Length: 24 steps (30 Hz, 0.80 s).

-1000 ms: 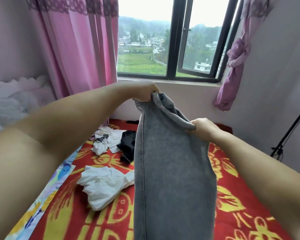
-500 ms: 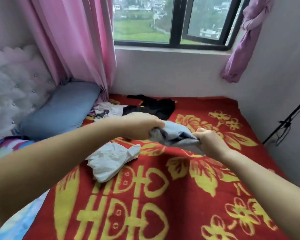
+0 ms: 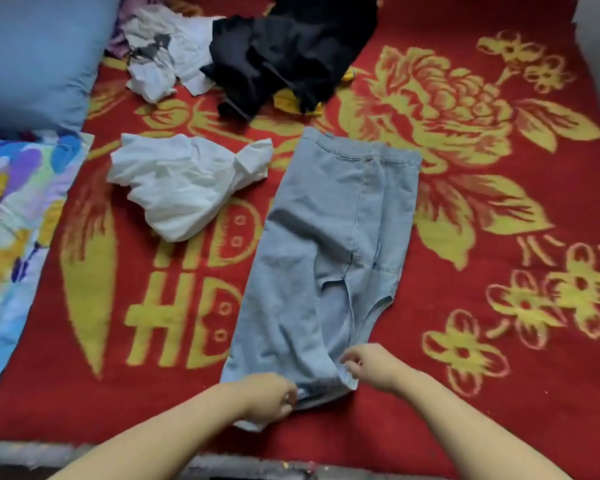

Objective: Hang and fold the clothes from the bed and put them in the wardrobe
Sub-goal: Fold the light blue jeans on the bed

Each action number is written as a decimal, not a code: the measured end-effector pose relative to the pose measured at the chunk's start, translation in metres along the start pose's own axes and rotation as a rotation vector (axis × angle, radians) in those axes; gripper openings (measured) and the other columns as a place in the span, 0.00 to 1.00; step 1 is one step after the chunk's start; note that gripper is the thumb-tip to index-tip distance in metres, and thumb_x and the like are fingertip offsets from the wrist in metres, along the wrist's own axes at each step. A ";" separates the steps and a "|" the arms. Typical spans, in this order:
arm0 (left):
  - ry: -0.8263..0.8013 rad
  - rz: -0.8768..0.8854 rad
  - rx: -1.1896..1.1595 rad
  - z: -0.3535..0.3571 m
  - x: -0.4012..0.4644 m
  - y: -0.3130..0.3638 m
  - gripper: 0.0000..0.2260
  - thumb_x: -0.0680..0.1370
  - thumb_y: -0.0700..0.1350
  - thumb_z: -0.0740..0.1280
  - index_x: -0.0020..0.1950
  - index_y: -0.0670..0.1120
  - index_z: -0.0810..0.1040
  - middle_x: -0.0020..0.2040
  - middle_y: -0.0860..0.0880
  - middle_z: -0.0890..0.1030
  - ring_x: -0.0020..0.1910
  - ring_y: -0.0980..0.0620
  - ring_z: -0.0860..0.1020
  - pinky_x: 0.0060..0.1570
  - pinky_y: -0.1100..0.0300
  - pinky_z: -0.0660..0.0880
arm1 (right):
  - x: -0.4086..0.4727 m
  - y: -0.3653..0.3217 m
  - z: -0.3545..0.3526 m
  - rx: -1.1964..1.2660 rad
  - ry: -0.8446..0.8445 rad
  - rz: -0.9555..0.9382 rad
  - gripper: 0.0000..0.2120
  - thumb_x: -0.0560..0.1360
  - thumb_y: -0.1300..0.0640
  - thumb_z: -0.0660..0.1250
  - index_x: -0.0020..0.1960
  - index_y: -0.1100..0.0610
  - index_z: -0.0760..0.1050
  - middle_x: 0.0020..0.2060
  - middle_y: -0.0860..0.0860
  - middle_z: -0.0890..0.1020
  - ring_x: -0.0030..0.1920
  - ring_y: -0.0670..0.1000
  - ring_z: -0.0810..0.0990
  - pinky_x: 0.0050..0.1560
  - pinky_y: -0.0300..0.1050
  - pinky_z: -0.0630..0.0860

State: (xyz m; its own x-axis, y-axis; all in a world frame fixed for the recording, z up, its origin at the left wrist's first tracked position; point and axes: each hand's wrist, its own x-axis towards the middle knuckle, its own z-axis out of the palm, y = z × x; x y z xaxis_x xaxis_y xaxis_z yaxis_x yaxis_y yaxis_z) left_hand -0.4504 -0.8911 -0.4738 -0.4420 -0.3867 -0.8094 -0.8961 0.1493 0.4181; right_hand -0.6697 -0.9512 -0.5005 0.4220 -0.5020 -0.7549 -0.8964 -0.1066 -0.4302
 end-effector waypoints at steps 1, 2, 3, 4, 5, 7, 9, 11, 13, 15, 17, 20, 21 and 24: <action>0.069 -0.027 -0.047 -0.014 0.016 0.008 0.12 0.79 0.46 0.59 0.59 0.46 0.76 0.59 0.42 0.79 0.58 0.41 0.75 0.51 0.54 0.71 | 0.007 0.008 -0.024 0.030 0.070 0.016 0.14 0.77 0.61 0.59 0.58 0.59 0.80 0.52 0.54 0.84 0.52 0.52 0.82 0.54 0.41 0.73; 0.147 -0.056 -0.086 -0.026 0.036 0.016 0.12 0.79 0.46 0.58 0.59 0.47 0.76 0.58 0.43 0.79 0.57 0.41 0.76 0.52 0.53 0.72 | 0.015 0.018 -0.053 0.056 0.145 0.029 0.13 0.77 0.62 0.59 0.56 0.59 0.80 0.49 0.55 0.85 0.49 0.52 0.83 0.52 0.41 0.74; 0.247 -0.079 -0.145 -0.041 0.054 0.025 0.12 0.79 0.46 0.57 0.58 0.48 0.76 0.58 0.44 0.79 0.56 0.42 0.76 0.52 0.53 0.72 | 0.025 0.026 -0.081 0.100 0.226 0.046 0.13 0.77 0.64 0.59 0.55 0.60 0.80 0.46 0.55 0.85 0.46 0.52 0.83 0.48 0.40 0.75; 0.350 -0.114 -0.231 -0.055 0.074 0.034 0.12 0.79 0.45 0.56 0.57 0.47 0.76 0.57 0.43 0.80 0.56 0.41 0.76 0.52 0.52 0.73 | 0.036 0.035 -0.108 0.161 0.298 0.068 0.13 0.77 0.65 0.57 0.54 0.61 0.80 0.43 0.55 0.84 0.42 0.53 0.83 0.44 0.39 0.76; 0.448 -0.155 -0.349 -0.069 0.093 0.044 0.12 0.80 0.44 0.55 0.57 0.46 0.76 0.57 0.42 0.80 0.56 0.40 0.76 0.51 0.53 0.73 | 0.050 0.043 -0.134 0.217 0.356 0.085 0.14 0.77 0.66 0.56 0.54 0.62 0.80 0.40 0.55 0.83 0.39 0.52 0.83 0.39 0.38 0.77; 0.607 -0.293 -0.649 -0.093 0.132 0.057 0.12 0.81 0.43 0.55 0.58 0.41 0.75 0.57 0.40 0.79 0.57 0.40 0.75 0.52 0.53 0.71 | 0.079 0.056 -0.181 0.256 0.446 0.091 0.15 0.78 0.67 0.54 0.54 0.64 0.79 0.40 0.55 0.82 0.40 0.53 0.83 0.40 0.43 0.79; 0.682 -0.479 -1.071 -0.106 0.168 0.062 0.13 0.81 0.43 0.56 0.56 0.36 0.74 0.59 0.37 0.78 0.59 0.39 0.75 0.53 0.53 0.70 | 0.114 0.061 -0.222 0.236 0.521 0.075 0.16 0.79 0.67 0.53 0.58 0.64 0.77 0.49 0.58 0.82 0.49 0.57 0.82 0.50 0.52 0.80; 0.728 -0.571 -1.574 -0.111 0.192 0.062 0.12 0.81 0.45 0.59 0.50 0.37 0.76 0.55 0.38 0.80 0.56 0.41 0.77 0.51 0.54 0.70 | 0.149 0.059 -0.250 0.222 0.580 0.058 0.19 0.79 0.67 0.52 0.66 0.63 0.72 0.62 0.59 0.76 0.58 0.58 0.78 0.56 0.56 0.77; 0.800 -0.560 -2.005 -0.111 0.205 0.063 0.11 0.81 0.46 0.61 0.47 0.39 0.77 0.47 0.45 0.80 0.50 0.47 0.76 0.46 0.59 0.69 | 0.182 0.057 -0.272 0.180 0.626 0.055 0.24 0.78 0.68 0.51 0.73 0.59 0.64 0.71 0.58 0.68 0.62 0.59 0.75 0.52 0.53 0.76; 0.879 -0.505 -2.269 -0.106 0.212 0.069 0.09 0.80 0.43 0.63 0.47 0.38 0.78 0.43 0.46 0.79 0.48 0.49 0.77 0.44 0.60 0.71 | 0.211 0.055 -0.291 0.148 0.669 0.053 0.28 0.77 0.70 0.51 0.76 0.56 0.58 0.73 0.56 0.65 0.62 0.60 0.74 0.45 0.47 0.71; 0.911 -0.451 -2.426 -0.098 0.219 0.074 0.09 0.79 0.41 0.66 0.48 0.36 0.80 0.43 0.44 0.82 0.52 0.46 0.79 0.49 0.59 0.74 | 0.236 0.053 -0.309 0.156 0.722 0.040 0.30 0.78 0.69 0.52 0.78 0.55 0.53 0.75 0.55 0.61 0.68 0.60 0.69 0.52 0.48 0.70; 0.900 -0.392 -2.450 -0.082 0.231 0.085 0.06 0.78 0.39 0.68 0.44 0.39 0.83 0.46 0.40 0.84 0.55 0.43 0.80 0.62 0.50 0.72 | 0.260 0.054 -0.325 0.183 0.662 0.125 0.26 0.81 0.59 0.58 0.76 0.61 0.55 0.70 0.61 0.67 0.62 0.61 0.73 0.59 0.55 0.73; 0.891 -0.374 -2.457 -0.079 0.234 0.091 0.06 0.78 0.38 0.67 0.45 0.40 0.82 0.47 0.41 0.85 0.55 0.45 0.80 0.64 0.50 0.71 | 0.264 0.055 -0.326 0.201 0.604 0.143 0.20 0.81 0.56 0.60 0.69 0.64 0.64 0.61 0.62 0.74 0.52 0.60 0.78 0.51 0.55 0.77; 0.876 -0.257 -2.515 -0.084 0.230 0.101 0.05 0.78 0.40 0.67 0.49 0.40 0.81 0.48 0.44 0.85 0.55 0.48 0.80 0.65 0.51 0.71 | 0.261 0.059 -0.329 0.406 0.627 0.090 0.10 0.78 0.59 0.65 0.39 0.59 0.68 0.40 0.58 0.75 0.32 0.52 0.74 0.28 0.43 0.79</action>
State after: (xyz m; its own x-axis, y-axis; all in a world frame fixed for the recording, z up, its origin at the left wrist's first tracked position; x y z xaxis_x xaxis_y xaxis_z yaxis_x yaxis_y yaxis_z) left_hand -0.6392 -1.0410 -0.5829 0.2149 -0.3728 -0.9027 0.8770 -0.3330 0.3463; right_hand -0.6574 -1.3711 -0.5596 0.0842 -0.9014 -0.4247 -0.7520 0.2222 -0.6206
